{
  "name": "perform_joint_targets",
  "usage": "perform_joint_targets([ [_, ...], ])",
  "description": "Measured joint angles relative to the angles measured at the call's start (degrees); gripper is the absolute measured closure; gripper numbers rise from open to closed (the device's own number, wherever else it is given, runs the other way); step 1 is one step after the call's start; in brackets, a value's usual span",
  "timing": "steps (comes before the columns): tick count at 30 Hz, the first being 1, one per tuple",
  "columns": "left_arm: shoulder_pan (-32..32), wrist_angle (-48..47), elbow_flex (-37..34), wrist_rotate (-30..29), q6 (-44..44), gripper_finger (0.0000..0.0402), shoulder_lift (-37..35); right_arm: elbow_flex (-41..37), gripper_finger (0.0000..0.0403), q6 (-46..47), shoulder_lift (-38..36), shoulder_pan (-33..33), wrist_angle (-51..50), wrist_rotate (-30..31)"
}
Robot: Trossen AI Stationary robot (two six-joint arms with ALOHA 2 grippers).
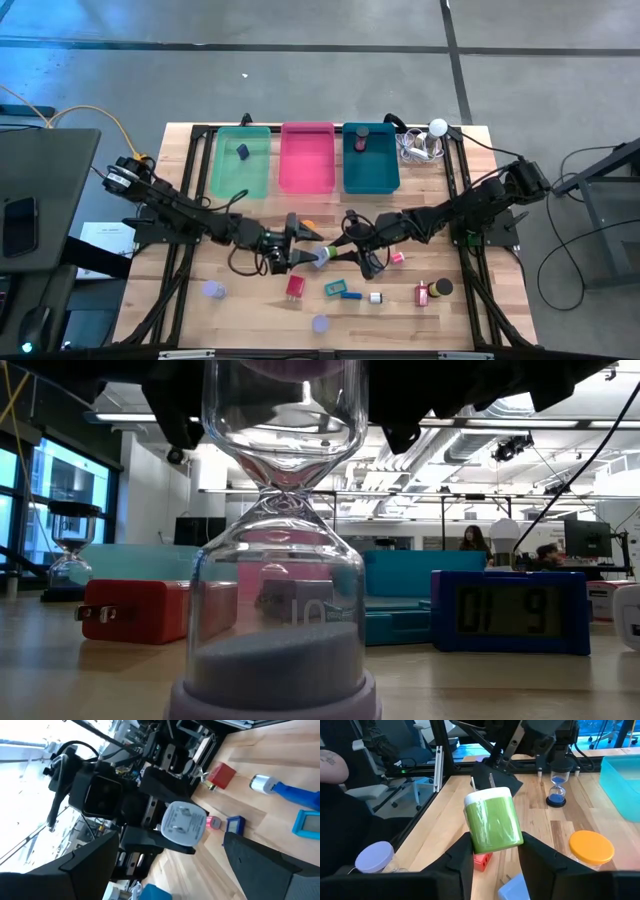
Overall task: Pick & Place Office items
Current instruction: Put the green adapter into the red bin
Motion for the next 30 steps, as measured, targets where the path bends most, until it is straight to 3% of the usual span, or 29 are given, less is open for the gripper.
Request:
perform_joint_targets([
  [6, 0.19, -0.1, 0.0, 3.64, 1.58, 0.0047, 0.0, 0.0, 0.0279, 1.52, 0.0, -1.21, -0.04, -1.63],
  [30, 2.85, -2.3, 0.11, 3.8, -2.52, 0.0047, 0.65, -0.02, 0.0282, 4.34, 2.19, -5.05, 4.51, -5.95],
])
